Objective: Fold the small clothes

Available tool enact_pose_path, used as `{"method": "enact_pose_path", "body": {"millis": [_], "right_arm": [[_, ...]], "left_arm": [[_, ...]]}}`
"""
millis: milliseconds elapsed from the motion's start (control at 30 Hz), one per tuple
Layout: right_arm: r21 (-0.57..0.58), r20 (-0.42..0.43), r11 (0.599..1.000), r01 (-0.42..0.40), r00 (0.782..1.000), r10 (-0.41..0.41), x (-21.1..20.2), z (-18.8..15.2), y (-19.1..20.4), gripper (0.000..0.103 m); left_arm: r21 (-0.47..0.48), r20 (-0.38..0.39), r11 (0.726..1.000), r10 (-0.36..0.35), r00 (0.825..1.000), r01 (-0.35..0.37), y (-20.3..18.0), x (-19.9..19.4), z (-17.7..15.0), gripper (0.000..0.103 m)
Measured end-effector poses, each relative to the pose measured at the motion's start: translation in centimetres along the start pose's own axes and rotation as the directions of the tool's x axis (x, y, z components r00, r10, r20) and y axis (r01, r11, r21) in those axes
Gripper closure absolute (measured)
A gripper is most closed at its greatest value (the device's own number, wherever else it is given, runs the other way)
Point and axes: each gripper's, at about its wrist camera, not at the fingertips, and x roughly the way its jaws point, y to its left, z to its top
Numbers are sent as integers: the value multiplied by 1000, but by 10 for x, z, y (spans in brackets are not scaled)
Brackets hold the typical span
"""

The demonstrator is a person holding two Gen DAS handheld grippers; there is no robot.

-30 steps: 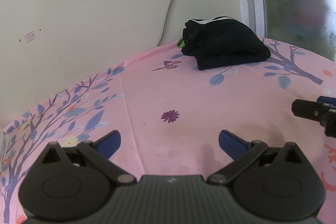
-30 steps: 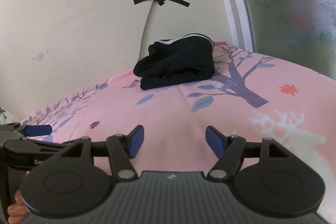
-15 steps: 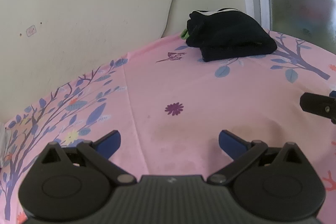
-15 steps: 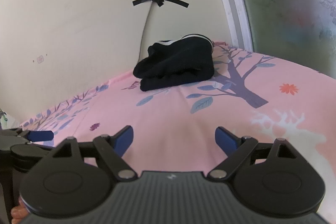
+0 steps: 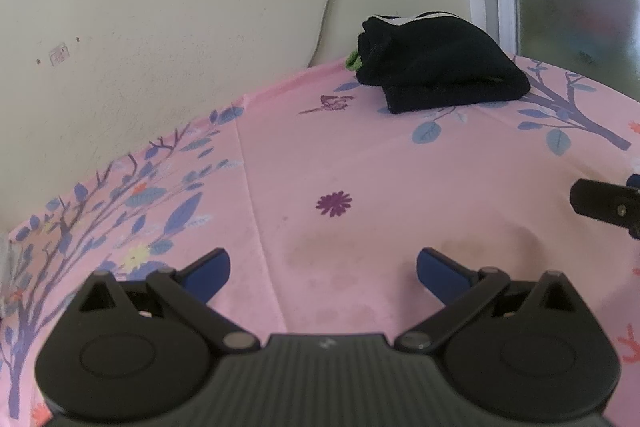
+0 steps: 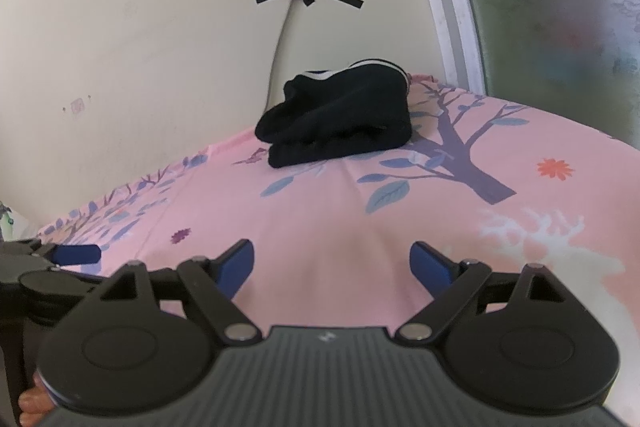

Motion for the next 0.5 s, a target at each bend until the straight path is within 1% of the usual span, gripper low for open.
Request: {"method": "enact_pose_path", "body": {"millis": [100,233,300,433,500], "right_arm": [[15,-13,1000,11,1000,-10,2,1,-2,19],[36,9,999,10,1000,-11,-3,0,-6,19],[40,5,999,9,1000,-9,-2,0,-7,19],[22,13,1000,19,1000,-19,-3,-1,-4,19],[22,17,999,24,1000,-24,-4,-1,-4,19]], "left_arm": [[-24,-11,999,-25,1000,25,3,1,1,0],[-26,-3,1000,2,1000,-3,3,1,1,0],[-32,-3,999,0,1000,0,5,0,1,0],[-34,26,999,10,1000,-9,5,-8,1,0],[-27,24,1000,10,1000,-9,3,-8,1,0]]}}
